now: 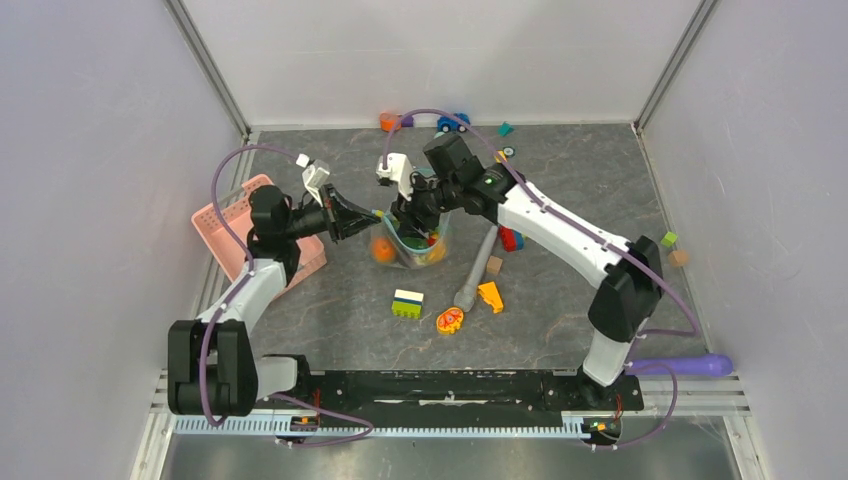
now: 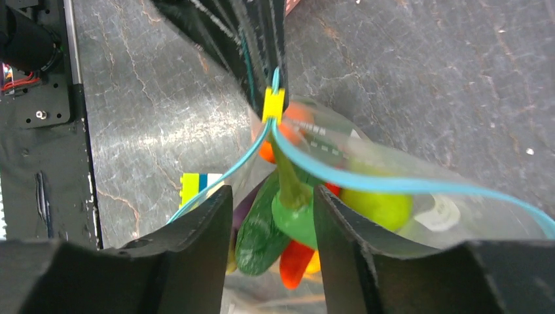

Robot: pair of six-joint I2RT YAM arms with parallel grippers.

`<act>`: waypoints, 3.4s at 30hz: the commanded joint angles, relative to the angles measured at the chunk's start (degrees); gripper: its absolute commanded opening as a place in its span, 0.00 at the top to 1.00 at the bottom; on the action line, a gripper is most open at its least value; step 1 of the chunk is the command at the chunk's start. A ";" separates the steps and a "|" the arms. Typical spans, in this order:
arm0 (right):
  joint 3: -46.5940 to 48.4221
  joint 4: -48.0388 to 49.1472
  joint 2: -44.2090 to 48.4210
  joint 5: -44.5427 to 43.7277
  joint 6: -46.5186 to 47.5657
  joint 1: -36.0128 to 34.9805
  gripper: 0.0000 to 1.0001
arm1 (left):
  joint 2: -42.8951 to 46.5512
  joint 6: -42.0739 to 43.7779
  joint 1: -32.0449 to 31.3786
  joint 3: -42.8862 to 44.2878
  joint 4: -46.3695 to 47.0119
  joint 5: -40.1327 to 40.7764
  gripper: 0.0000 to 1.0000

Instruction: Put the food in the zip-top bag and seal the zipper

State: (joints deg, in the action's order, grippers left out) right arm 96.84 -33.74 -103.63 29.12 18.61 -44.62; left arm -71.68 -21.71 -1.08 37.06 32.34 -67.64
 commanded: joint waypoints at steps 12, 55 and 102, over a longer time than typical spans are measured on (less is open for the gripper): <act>1.96 0.08 10.45 2.91 7.40 -0.08 0.02 | 9.45 -2.88 -4.15 -0.68 -0.30 6.21 0.98; 10.39 -8.36 0.10 9.50 19.59 -3.01 1.00 | 15.00 11.78 -6.83 -1.02 -11.07 7.58 0.98; 9.38 -3.27 6.04 3.83 10.98 -3.20 1.00 | 16.37 11.05 -6.83 -3.87 -7.72 9.86 0.33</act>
State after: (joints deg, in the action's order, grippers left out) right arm 105.12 -40.66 -100.09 28.34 31.55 -47.83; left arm -53.98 -13.19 -8.05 31.11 22.85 -54.74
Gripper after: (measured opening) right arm 0.023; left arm 0.690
